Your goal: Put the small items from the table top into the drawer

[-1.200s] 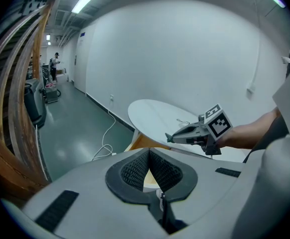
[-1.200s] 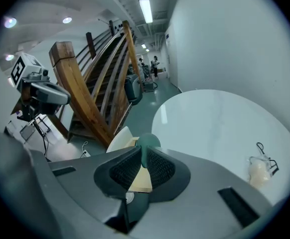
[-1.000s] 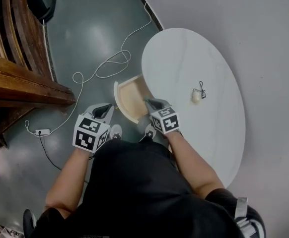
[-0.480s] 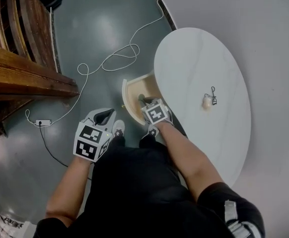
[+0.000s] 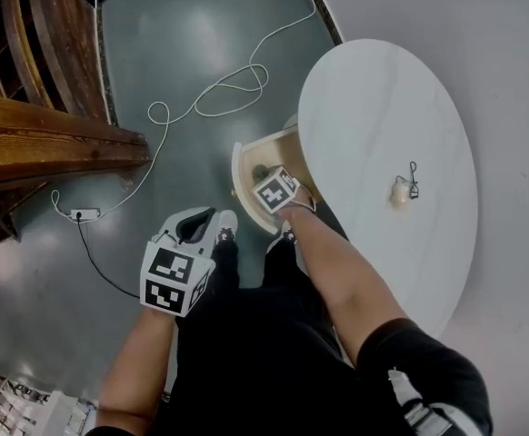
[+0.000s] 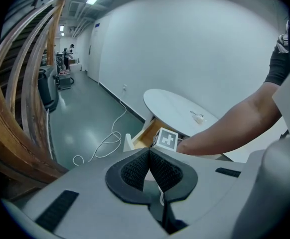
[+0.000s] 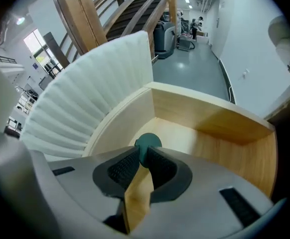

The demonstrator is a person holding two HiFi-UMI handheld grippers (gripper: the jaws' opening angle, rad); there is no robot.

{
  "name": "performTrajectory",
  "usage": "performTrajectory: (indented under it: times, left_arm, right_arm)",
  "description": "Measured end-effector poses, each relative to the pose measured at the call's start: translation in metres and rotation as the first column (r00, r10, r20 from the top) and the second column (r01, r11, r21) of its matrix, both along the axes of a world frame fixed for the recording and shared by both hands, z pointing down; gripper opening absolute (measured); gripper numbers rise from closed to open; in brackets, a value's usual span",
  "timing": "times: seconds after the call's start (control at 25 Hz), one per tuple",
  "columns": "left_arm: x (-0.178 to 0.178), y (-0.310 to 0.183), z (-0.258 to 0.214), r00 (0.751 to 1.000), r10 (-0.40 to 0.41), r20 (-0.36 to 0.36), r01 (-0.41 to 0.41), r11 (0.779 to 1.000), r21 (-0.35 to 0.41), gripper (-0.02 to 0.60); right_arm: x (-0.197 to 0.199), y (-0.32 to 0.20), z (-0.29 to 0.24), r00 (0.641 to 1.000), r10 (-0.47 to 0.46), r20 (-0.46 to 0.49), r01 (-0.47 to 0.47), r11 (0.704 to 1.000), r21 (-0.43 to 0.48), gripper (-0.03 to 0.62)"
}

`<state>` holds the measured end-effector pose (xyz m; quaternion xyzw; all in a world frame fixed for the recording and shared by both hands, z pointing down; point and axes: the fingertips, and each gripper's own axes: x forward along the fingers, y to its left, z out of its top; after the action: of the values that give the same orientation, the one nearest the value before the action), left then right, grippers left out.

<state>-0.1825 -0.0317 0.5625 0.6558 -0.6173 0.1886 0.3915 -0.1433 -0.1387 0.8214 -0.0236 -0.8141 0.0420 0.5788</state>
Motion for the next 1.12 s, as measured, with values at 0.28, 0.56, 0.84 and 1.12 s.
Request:
performTrajectory:
  times: [0.28,0.56,0.84,1.12]
  left_arm:
    - [0.002,0.007,0.017,1.0,-0.011,-0.012,0.01,0.999,-0.043,0.015]
    - [0.001,0.001,0.006,1.0,0.005,-0.01,-0.006,1.0,-0.021,0.015]
    - [0.004,-0.007,-0.008,0.999,-0.002,-0.042,0.003,1.0,0.028,0.015]
    - [0.008,-0.012,-0.022,1.0,0.023,-0.018,-0.022,0.997,0.07,0.015]
  right_arm:
    - [-0.008,0.0,0.019,1.0,0.022,0.001,-0.022,0.999,-0.029,0.08]
    - [-0.005,0.004,0.003,0.998,0.062,0.017,-0.061,0.997,-0.045,0.117]
    - [0.011,0.013,-0.02,0.992,0.125,0.025,-0.123,0.99,-0.071,0.117]
    - [0.01,0.022,-0.076,0.972,0.195,0.133,-0.182,0.978,-0.107,0.109]
